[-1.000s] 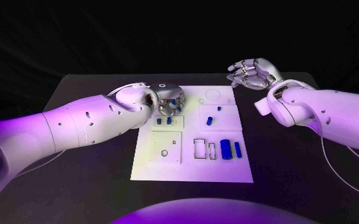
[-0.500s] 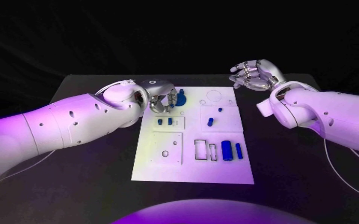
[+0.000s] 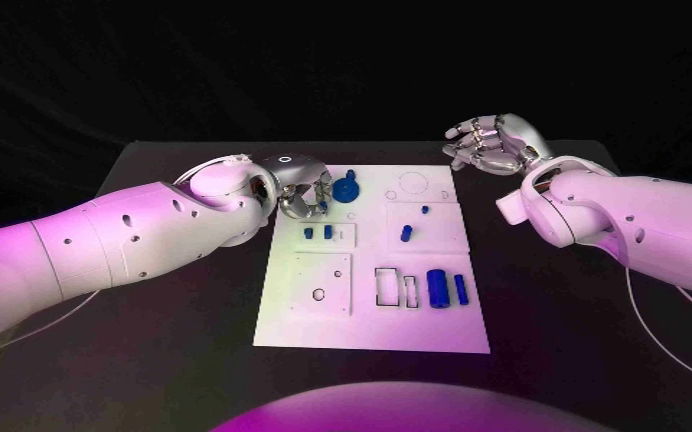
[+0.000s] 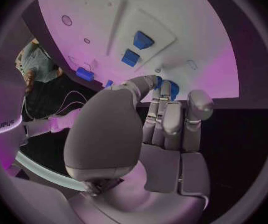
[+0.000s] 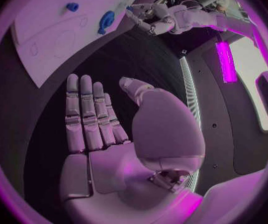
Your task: Assemble the parts on the task board
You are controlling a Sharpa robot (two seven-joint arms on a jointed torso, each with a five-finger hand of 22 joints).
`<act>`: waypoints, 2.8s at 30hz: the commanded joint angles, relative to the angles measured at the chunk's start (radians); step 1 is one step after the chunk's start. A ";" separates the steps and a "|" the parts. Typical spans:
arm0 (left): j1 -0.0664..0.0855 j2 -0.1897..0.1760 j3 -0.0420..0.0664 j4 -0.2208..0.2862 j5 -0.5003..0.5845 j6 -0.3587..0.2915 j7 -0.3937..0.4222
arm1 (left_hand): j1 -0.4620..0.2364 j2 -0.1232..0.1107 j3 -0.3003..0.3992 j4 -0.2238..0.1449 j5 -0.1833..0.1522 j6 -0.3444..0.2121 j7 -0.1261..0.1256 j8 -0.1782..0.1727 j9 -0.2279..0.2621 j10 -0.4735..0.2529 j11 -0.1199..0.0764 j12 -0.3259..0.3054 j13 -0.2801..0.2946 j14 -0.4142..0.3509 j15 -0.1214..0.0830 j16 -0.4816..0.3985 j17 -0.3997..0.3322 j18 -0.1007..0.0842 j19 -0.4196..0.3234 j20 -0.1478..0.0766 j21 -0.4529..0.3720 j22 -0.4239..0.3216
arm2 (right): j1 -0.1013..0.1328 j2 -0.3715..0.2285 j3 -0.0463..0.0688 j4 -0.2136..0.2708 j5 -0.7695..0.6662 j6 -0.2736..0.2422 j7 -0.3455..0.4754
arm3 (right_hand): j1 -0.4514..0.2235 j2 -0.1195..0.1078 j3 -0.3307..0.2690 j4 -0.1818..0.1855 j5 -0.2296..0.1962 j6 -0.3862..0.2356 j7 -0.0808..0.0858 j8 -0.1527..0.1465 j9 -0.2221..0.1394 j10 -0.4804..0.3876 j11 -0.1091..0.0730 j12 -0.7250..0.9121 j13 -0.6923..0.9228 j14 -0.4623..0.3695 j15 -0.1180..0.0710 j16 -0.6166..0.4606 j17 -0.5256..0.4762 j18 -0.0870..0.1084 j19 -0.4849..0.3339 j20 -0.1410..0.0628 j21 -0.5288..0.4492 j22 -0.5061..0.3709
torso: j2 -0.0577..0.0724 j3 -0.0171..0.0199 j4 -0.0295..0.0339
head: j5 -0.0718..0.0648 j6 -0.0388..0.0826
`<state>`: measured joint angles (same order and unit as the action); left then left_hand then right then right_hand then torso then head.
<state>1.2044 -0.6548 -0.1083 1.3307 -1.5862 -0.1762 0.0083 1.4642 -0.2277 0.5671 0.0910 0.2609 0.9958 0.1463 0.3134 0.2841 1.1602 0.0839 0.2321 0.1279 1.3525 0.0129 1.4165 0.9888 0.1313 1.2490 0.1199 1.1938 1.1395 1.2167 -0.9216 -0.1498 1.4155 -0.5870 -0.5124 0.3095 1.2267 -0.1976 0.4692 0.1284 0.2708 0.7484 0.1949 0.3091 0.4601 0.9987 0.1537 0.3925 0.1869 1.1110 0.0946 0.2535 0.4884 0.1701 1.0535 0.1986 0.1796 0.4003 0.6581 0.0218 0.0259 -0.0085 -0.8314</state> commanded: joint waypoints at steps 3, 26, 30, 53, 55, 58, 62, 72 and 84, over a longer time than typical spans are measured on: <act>-0.003 -0.001 0.001 -0.001 0.015 0.022 -0.001 | -0.013 0.000 0.000 -0.006 -0.006 0.008 0.001 -0.003 0.001 0.008 -0.001 -0.007 0.001 0.008 -0.001 0.004 -0.001 -0.015 0.004 -0.001 0.002 0.000 | -0.001 0.000 0.000 0.001 -0.009 0.008 0.011 | 0.003 0.005 0.000 -0.006 0.001 -0.004 0.032 0.005 -0.001 -0.009 0.000 0.005 -0.001 0.005 0.001 -0.004 0.001 0.012 0.008 0.001 -0.005 -0.001 | 0.000 0.0012 -0.0005 | 0.000 -0.001; -0.010 0.015 -0.004 -0.018 0.020 0.036 -0.001 | -0.014 0.001 0.001 -0.007 -0.007 0.008 0.000 -0.004 0.001 0.009 -0.001 -0.011 0.001 0.007 -0.001 0.002 -0.006 -0.014 0.003 -0.001 0.000 -0.002 | -0.002 0.002 0.000 0.000 -0.009 0.009 0.011 | 0.003 0.005 0.000 -0.006 0.001 -0.004 0.032 0.005 -0.001 -0.009 0.000 0.005 -0.001 0.005 0.001 -0.004 0.001 0.012 0.008 0.001 -0.005 -0.001 | 0.000 0.0005 -0.0008 | 0.001 -0.004; -0.010 0.017 -0.004 -0.022 0.020 0.038 -0.001 | -0.014 0.001 0.002 -0.007 -0.007 0.008 0.000 -0.005 0.001 0.009 -0.001 -0.012 0.001 0.006 -0.001 0.002 -0.008 -0.014 0.003 -0.001 0.000 -0.002 | -0.002 0.002 0.000 0.000 -0.009 0.009 0.011 | 0.003 0.005 0.000 -0.006 0.001 -0.004 0.032 0.005 -0.001 -0.009 0.000 0.005 -0.001 0.005 0.001 -0.004 0.001 0.012 0.008 0.001 -0.005 -0.001 | 0.000 0.0006 -0.0009 | 0.000 -0.006; -0.013 0.025 -0.007 -0.034 0.016 0.060 -0.004 | -0.015 0.001 0.002 -0.009 -0.008 0.009 0.001 -0.006 0.002 0.011 -0.001 -0.016 0.001 0.003 -0.001 -0.001 -0.016 -0.014 0.000 -0.002 -0.002 -0.004 | -0.002 0.000 0.000 0.001 -0.008 0.009 0.011 | 0.003 0.005 0.000 -0.006 0.001 -0.004 0.032 0.005 -0.001 -0.009 0.000 0.005 -0.001 0.005 0.001 -0.004 0.001 0.012 0.008 0.001 -0.005 -0.001 | -0.001 0.0008 0.0000 | -0.005 -0.011; -0.013 0.025 -0.007 -0.034 0.016 0.058 -0.004 | -0.016 0.000 0.001 -0.009 -0.009 0.009 0.001 -0.006 0.002 0.012 -0.001 -0.016 0.001 0.003 -0.001 -0.001 -0.017 -0.014 0.001 -0.002 -0.002 -0.004 | -0.002 0.000 0.000 0.001 -0.008 0.009 0.012 | 0.003 0.005 0.000 -0.006 0.001 -0.004 0.032 0.005 -0.001 -0.009 0.000 0.005 -0.001 0.005 0.001 -0.004 0.001 0.012 0.008 0.001 -0.005 -0.001 | -0.001 0.0009 -0.0003 | -0.005 -0.011; -0.013 0.024 -0.007 -0.033 0.015 0.055 -0.003 | -0.027 -0.008 -0.002 -0.008 -0.009 0.002 0.003 -0.015 0.000 0.009 0.001 -0.028 0.000 0.005 0.001 0.000 -0.009 -0.013 -0.002 -0.002 -0.005 -0.007 | -0.002 0.000 0.000 0.001 -0.008 0.008 0.012 | 0.003 0.005 0.000 -0.006 0.001 -0.004 0.032 0.005 -0.001 -0.009 0.000 0.005 -0.001 0.005 0.001 -0.004 0.001 0.012 0.008 0.001 -0.005 -0.001 | -0.001 0.0009 0.0001 | -0.005 -0.011; -0.013 0.023 -0.007 -0.033 0.016 0.053 -0.002 | -0.038 -0.017 -0.001 -0.006 -0.008 -0.021 0.007 -0.034 -0.006 -0.001 0.007 -0.046 -0.003 0.001 0.005 -0.001 -0.014 -0.013 -0.005 0.000 -0.010 -0.011 | -0.002 0.000 0.000 0.001 -0.008 0.008 0.012 | 0.003 0.005 0.000 -0.006 0.001 -0.004 0.032 0.005 -0.001 -0.009 0.000 0.005 -0.001 0.005 0.001 -0.004 0.001 0.012 0.008 0.001 -0.005 -0.001 | -0.001 0.0009 0.0004 | -0.004 -0.011; -0.013 0.022 -0.007 -0.033 0.017 0.045 -0.005 | -0.052 -0.034 0.009 -0.008 -0.008 -0.073 0.018 -0.078 -0.023 -0.026 0.019 -0.089 -0.009 -0.015 0.016 -0.007 -0.038 -0.009 -0.018 0.003 -0.028 -0.027 | -0.002 0.000 0.000 0.000 -0.007 0.004 0.014 | 0.002 0.005 0.000 -0.006 0.000 -0.005 0.032 0.005 -0.003 -0.009 0.000 0.006 -0.004 0.006 0.001 -0.006 0.001 0.011 0.009 0.001 -0.006 -0.004 | 0.000 0.0010 -0.0007 | -0.002 -0.011; -0.013 0.019 -0.007 -0.033 0.017 0.041 -0.008 | -0.060 -0.042 0.009 -0.007 -0.008 -0.086 0.022 -0.090 -0.027 -0.036 0.024 -0.103 -0.011 -0.022 0.020 -0.009 -0.048 -0.008 -0.021 0.006 -0.033 -0.031 | -0.003 0.000 0.000 -0.002 -0.006 0.005 0.014 | 0.002 0.005 0.000 -0.006 0.000 -0.005 0.032 0.005 -0.003 -0.009 0.000 0.006 -0.004 0.006 0.001 -0.006 0.001 0.011 0.009 0.001 -0.006 -0.004 | -0.001 0.0010 -0.0004 | -0.004 -0.011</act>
<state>1.1916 -0.6362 -0.1155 1.2957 -1.5708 -0.1377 0.0026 1.4129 -0.2710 0.5698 0.0824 0.2577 0.9165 0.1682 0.2261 0.2580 1.1290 0.1075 0.1321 0.1182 1.3343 0.0311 1.4126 0.9392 0.1315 1.2344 0.1270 1.1634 1.1082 1.2148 -0.9217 -0.1497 1.4131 -0.5865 -0.5134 0.3128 1.2267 -0.1976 0.4692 0.1284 0.2707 0.7483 0.1949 0.3091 0.4585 0.9987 0.1537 0.3925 0.1839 1.1110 0.0946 0.2536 0.4887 0.1701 1.0535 0.1987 0.1796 0.3971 0.6575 0.0229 0.0257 -0.0117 -0.8421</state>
